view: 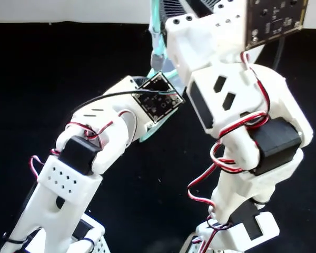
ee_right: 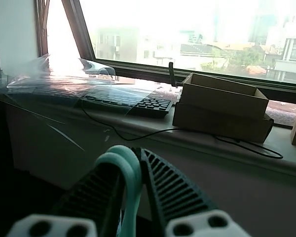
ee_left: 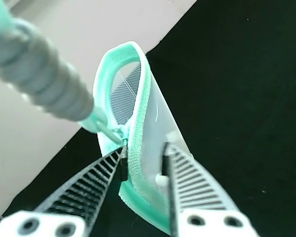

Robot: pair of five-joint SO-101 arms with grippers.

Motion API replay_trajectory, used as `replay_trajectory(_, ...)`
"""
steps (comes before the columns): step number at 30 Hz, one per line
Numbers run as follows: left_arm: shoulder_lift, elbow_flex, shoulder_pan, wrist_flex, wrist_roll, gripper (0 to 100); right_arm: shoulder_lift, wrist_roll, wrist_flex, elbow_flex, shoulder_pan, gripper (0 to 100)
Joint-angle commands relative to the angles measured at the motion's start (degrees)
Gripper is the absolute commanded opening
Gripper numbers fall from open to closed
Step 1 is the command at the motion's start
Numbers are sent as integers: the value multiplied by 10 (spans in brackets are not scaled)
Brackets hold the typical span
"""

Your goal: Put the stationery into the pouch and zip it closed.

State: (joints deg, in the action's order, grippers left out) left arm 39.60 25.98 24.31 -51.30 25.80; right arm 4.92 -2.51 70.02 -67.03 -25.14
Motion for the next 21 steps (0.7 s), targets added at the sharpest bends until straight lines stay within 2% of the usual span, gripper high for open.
replay_trajectory(1, -15, -24, 8, 18, 42, 10, 4, 7, 9, -17, 19, 6)
replay_trajectory(11, -16, -61, 12, -56, 46, 7, 5, 9, 25, -17, 53, 6)
replay_trajectory(21, -2, -65, -47, -148, 46, 7, 0, 9, 20, -11, 197, 6)
